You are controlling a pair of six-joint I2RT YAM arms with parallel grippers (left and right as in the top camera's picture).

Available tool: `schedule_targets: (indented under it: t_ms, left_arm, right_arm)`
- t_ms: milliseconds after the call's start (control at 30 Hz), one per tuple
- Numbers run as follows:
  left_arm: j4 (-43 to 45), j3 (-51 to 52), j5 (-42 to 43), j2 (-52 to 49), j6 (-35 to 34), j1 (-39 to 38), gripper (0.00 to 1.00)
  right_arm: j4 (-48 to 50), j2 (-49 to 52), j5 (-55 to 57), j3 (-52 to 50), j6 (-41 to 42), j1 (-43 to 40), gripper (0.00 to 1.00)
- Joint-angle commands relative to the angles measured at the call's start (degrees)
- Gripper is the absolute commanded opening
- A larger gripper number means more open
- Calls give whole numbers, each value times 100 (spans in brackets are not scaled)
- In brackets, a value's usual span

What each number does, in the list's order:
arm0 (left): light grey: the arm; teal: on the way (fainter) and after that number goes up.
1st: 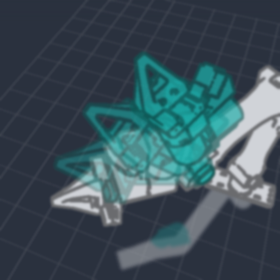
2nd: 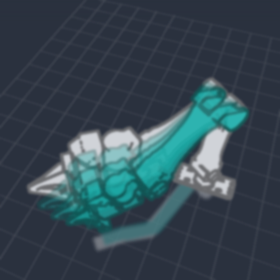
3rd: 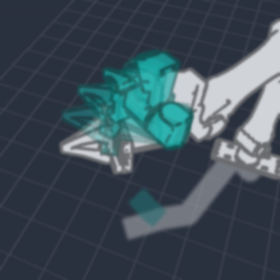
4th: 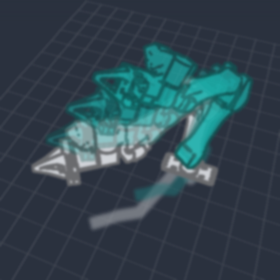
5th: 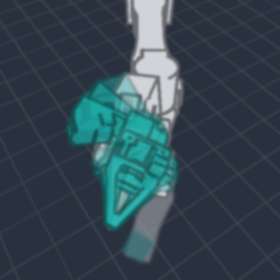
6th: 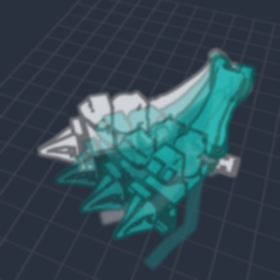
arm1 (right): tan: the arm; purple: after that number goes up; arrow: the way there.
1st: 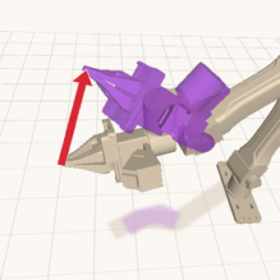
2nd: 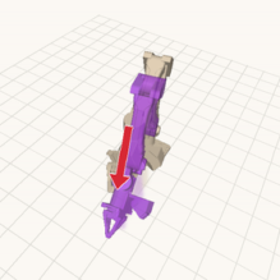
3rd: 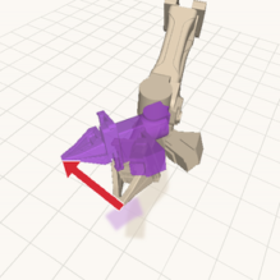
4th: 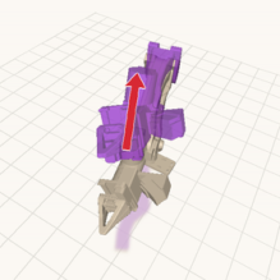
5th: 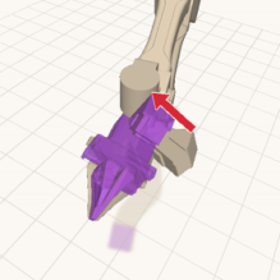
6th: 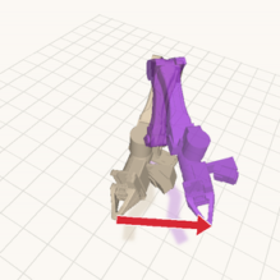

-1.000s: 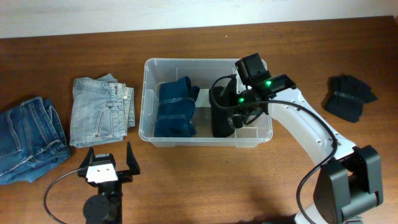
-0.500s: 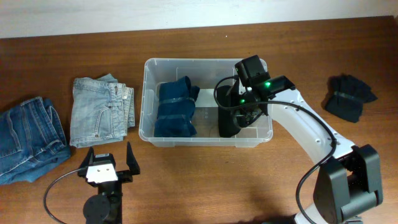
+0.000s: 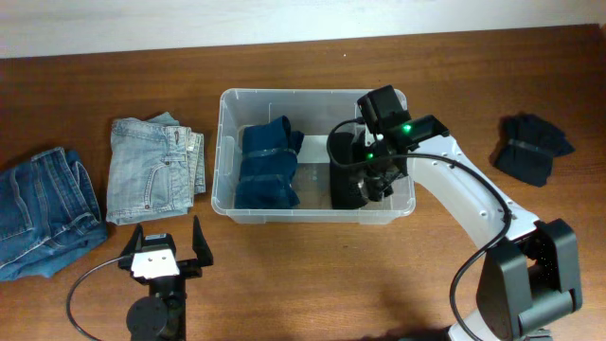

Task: Pack container
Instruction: 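Carry the black garment into the bin beside the blue one and release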

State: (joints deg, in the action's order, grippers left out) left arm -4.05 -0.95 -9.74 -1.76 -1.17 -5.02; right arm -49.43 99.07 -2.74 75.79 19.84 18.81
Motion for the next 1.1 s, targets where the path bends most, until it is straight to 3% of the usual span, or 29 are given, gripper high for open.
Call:
schedule_targets:
  t_ms: [0, 233, 433, 533, 667, 700, 733, 1067]
  left_arm:
    - [20, 39, -61, 11, -57, 28, 99]
    - [20, 39, -61, 11, -57, 28, 99]
    - [20, 39, -61, 11, -57, 28, 100]
    - [20, 39, -59, 11, -57, 28, 99]
    - [20, 39, -59, 11, -57, 28, 99]
    - [20, 39, -59, 11, -57, 28, 100]
    - [20, 39, -59, 11, -57, 28, 99]
    - [20, 39, -61, 11, -57, 28, 99]
  right_arm:
    - [24, 9, 262, -13, -321, 31, 65]
    - [-101, -13, 348, 404, -1012, 31, 85]
    - [-704, -24, 345, 1233, -1150, 31, 89]
    - [-876, -24, 345, 1364, -1145, 31, 76]
    - [-890, -22, 345, 1281, -1145, 31, 28]
    - [-883, 0, 345, 1257, -1145, 31, 11]
    - [-883, 7, 345, 1250, -1145, 31, 6]
    - [-872, 557, 328, 1036, -1145, 31, 5]
